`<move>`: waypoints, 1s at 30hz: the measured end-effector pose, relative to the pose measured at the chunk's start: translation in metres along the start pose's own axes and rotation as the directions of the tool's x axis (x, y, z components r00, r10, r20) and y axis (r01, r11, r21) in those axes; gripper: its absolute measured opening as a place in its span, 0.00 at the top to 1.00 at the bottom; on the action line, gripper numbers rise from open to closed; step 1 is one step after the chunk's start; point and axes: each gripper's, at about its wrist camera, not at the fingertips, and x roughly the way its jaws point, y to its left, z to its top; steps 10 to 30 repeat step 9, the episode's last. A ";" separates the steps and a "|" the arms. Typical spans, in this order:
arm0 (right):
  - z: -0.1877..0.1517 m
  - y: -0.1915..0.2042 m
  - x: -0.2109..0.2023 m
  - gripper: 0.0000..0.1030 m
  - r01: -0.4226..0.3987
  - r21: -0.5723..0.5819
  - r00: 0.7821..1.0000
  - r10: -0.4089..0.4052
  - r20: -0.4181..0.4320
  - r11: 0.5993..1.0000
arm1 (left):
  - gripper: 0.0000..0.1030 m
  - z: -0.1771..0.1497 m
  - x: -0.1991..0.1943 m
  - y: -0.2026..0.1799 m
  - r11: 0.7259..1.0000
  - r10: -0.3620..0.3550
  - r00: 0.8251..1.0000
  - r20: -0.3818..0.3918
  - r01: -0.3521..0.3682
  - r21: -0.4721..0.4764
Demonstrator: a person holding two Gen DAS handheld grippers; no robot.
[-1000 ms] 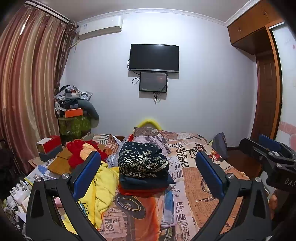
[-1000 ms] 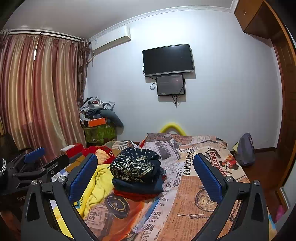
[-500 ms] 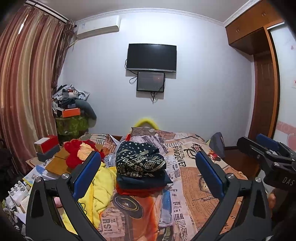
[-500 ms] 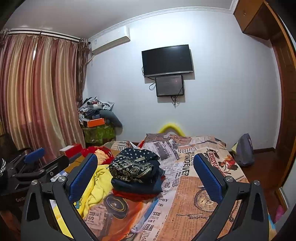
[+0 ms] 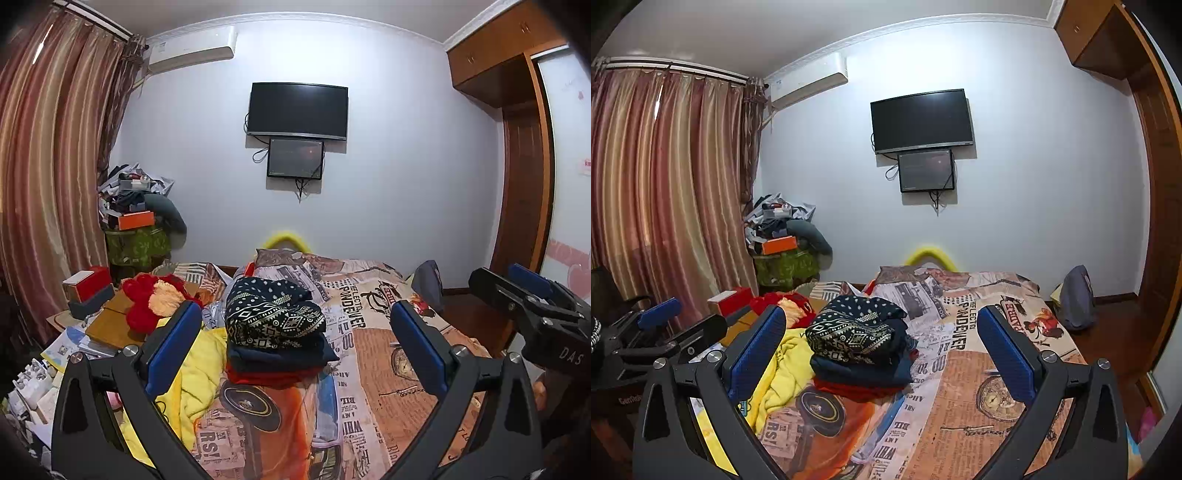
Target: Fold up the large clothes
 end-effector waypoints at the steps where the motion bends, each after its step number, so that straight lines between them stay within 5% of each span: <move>1: -0.001 0.000 0.000 0.00 0.001 0.001 1.000 -0.001 0.000 1.000 | 0.00 0.000 0.000 0.000 1.000 -0.001 1.000 0.000 0.001 0.001; 30: -0.003 0.000 0.001 0.00 0.001 0.004 1.000 -0.001 -0.008 1.000 | 0.00 -0.001 -0.001 0.001 1.000 0.005 1.000 0.003 -0.005 -0.009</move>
